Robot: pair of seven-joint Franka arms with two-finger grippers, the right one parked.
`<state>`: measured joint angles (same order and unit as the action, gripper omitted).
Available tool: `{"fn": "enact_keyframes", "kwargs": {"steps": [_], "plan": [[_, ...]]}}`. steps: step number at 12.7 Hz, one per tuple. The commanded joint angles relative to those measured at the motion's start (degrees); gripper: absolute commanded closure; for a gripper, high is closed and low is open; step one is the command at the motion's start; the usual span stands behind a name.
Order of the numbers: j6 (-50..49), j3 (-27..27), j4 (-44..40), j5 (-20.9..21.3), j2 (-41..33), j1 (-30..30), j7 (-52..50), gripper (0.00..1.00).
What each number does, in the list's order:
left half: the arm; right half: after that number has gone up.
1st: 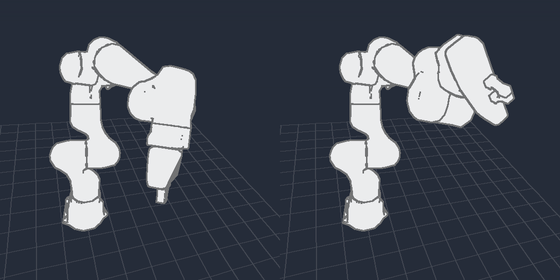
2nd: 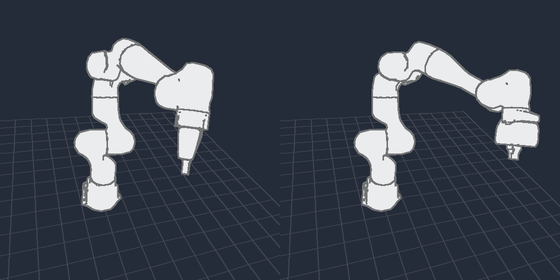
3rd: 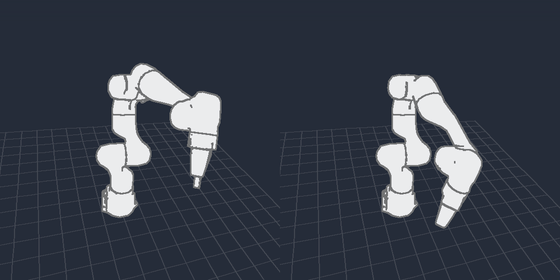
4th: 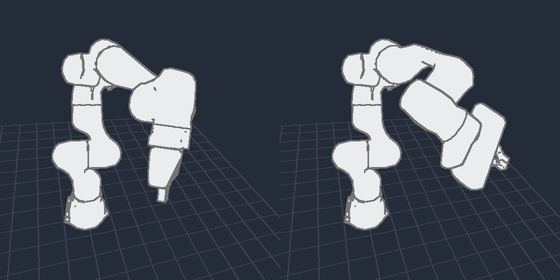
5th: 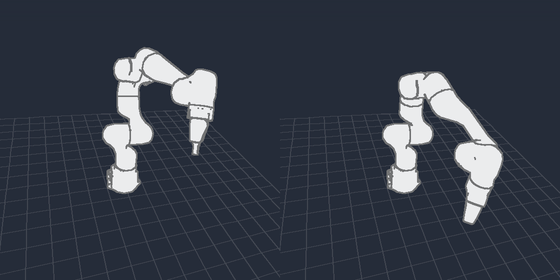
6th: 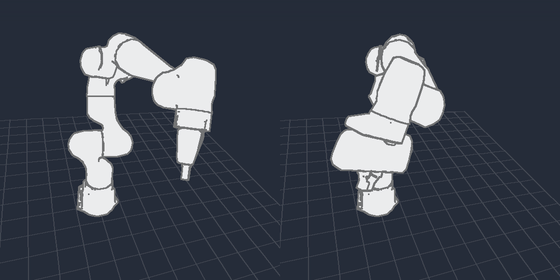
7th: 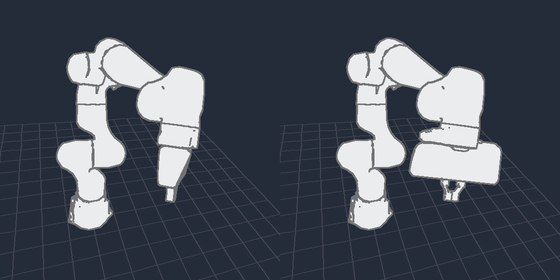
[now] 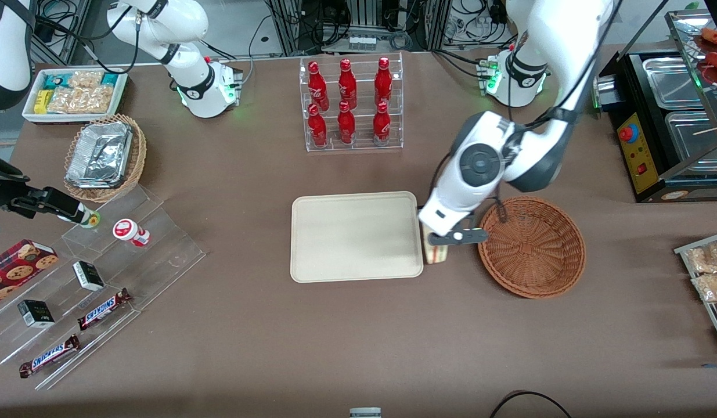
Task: Place sandwich from basket to tray
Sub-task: 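Lift the sandwich and carry it over the cream tray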
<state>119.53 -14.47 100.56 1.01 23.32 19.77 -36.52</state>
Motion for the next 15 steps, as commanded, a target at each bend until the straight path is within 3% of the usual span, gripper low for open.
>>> {"fn": "enact_keyframes", "kwargs": {"steps": [1,10,15], "plan": [[-1.1,0.7,-7.7,2.9,6.3,5.1,-3.8,1.00],[-4.4,1.1,-26.7,5.8,21.4,16.4,-21.6,1.00],[-5.0,1.2,-28.1,7.7,23.2,17.4,-22.8,1.00]]}}
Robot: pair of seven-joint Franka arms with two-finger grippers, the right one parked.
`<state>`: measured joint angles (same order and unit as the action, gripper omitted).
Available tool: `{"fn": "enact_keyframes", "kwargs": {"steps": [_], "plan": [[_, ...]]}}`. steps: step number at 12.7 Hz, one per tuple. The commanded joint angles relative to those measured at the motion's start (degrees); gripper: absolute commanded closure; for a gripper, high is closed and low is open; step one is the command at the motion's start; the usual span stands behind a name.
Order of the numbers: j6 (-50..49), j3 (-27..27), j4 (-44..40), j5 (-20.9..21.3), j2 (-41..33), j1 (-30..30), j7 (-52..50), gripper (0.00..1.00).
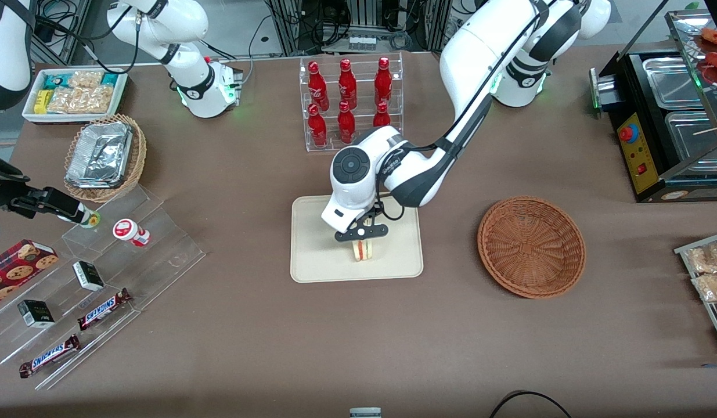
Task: Place sandwich from basket to tray
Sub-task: 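Lower the sandwich onto the tray and open the left gripper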
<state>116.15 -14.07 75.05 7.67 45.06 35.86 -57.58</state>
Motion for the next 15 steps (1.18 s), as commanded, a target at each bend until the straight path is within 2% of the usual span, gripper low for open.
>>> {"fn": "enact_keyframes", "kwargs": {"steps": [1,5,6,7,8,15], "plan": [[-1.6,0.8,-2.5,0.9,1.6,1.4,-1.7,1.00],[-1.3,0.6,-2.5,0.5,2.5,1.8,-1.8,1.00],[-1.1,0.6,-2.5,0.5,2.8,1.8,-1.7,0.79],[-1.0,0.6,-2.5,0.5,2.9,1.8,-1.7,0.62],[-1.0,0.6,-2.5,0.6,3.0,1.8,-1.3,0.01],[-3.8,0.6,-2.5,0.9,-2.1,1.1,-0.2,0.00]]}}
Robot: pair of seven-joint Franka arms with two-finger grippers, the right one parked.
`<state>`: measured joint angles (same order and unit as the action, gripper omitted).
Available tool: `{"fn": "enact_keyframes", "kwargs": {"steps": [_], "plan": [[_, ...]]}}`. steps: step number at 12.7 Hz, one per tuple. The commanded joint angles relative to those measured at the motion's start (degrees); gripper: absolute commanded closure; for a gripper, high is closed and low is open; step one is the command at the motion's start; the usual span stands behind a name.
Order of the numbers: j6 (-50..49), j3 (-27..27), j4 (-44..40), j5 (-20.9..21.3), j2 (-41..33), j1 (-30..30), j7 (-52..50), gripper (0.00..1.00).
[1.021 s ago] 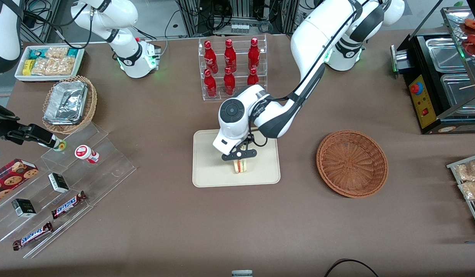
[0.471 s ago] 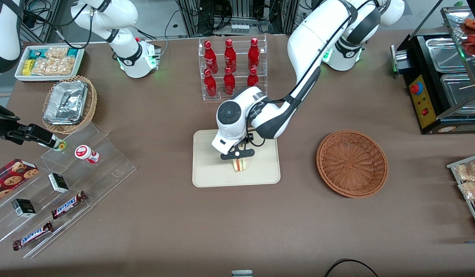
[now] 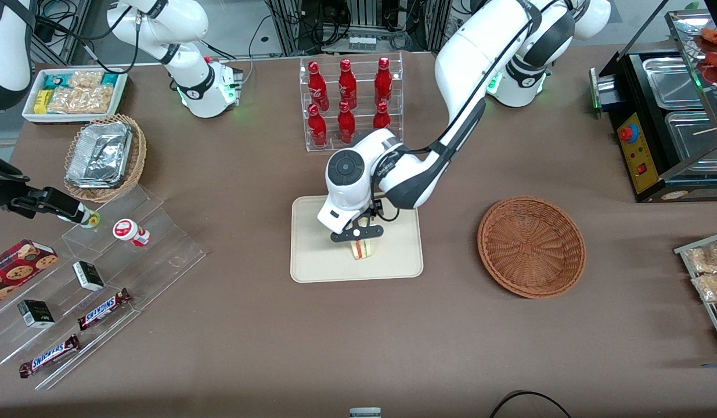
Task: Place sandwich from basket to tray
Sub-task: 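Lower the sandwich onto the tray and open the left gripper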
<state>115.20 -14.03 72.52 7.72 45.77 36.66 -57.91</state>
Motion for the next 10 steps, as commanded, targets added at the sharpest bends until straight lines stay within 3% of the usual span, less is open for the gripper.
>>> {"fn": "enact_keyframes", "kwargs": {"steps": [1,4,6,10], "plan": [[-3.5,0.5,-0.1,0.7,-3.7,0.3,1.6,0.00],[-3.7,0.8,-0.4,0.9,-5.2,0.3,3.6,0.00],[-3.8,0.9,-0.2,3.9,-5.6,0.7,3.5,0.00],[-8.5,0.6,0.4,3.3,-9.6,-2.8,3.8,0.00]]}}
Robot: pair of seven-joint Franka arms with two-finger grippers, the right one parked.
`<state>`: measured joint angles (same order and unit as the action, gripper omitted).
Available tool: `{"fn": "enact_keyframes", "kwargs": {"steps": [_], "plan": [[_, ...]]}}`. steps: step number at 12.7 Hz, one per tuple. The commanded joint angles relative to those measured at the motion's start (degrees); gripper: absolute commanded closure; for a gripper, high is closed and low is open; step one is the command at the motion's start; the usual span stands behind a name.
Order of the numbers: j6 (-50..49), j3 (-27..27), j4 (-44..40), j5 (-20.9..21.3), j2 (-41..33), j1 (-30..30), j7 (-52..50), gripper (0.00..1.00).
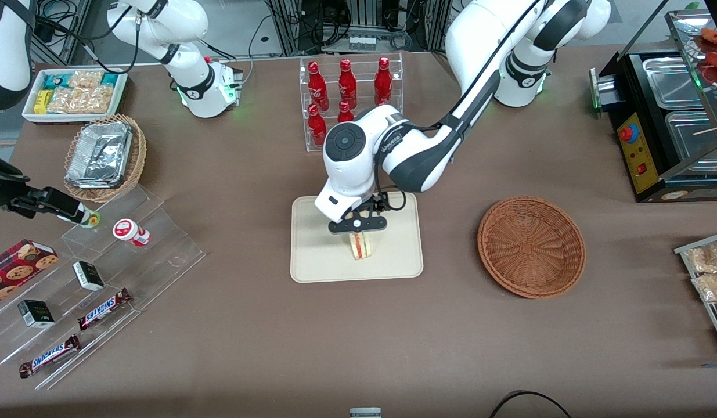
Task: Place sandwich from basket to tray
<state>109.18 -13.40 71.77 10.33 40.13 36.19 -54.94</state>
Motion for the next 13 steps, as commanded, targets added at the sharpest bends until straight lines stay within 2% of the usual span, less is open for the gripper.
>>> {"fn": "enact_keyframes", "kwargs": {"steps": [1,5,8,13], "plan": [[-3.1,-0.1,2.4,0.0,-5.7,-4.0,3.1,0.00],[-8.2,-0.1,5.0,-4.6,-10.8,-11.6,12.9,0.00],[-8.1,-0.1,13.0,-8.3,-18.4,-18.0,23.9,0.00],[-8.6,-0.1,21.5,-9.8,-27.0,-25.8,35.5,0.00]]}}
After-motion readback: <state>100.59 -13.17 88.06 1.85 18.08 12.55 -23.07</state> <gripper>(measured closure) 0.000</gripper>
